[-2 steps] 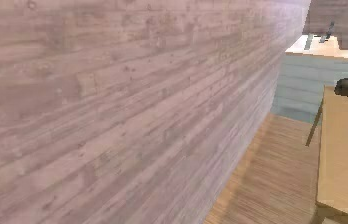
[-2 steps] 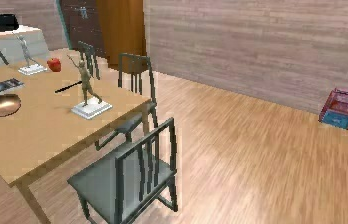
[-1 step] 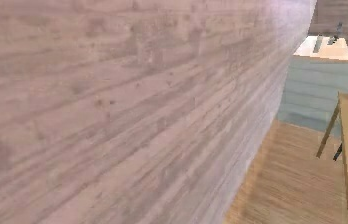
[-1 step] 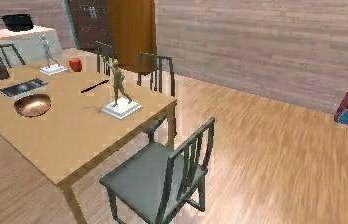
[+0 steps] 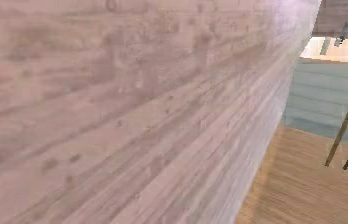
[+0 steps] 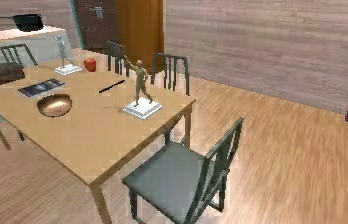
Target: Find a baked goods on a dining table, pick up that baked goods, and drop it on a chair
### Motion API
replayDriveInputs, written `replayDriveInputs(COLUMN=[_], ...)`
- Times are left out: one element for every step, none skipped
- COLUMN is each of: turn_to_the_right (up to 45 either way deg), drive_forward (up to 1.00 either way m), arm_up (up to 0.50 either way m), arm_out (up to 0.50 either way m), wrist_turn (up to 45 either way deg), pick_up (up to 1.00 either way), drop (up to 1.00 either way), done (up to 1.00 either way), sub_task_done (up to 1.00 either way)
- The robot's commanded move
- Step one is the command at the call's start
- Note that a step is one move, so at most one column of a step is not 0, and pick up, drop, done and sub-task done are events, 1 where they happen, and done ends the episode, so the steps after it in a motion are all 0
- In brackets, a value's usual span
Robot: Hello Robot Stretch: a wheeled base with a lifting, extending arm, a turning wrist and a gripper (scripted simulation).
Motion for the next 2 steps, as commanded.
replayDriveInputs(turn_to_the_right=[36.0, 0.0], drive_forward=[0.0, 1.0], arm_up=[0.0, 0.0], arm_out=[0.0, 0.0], wrist_turn=[0.0, 0.0], pick_up=[0.0, 0.0], drop=[0.0, 0.0], done=[0.0, 0.0], sub_task_done=[0.0, 0.0])
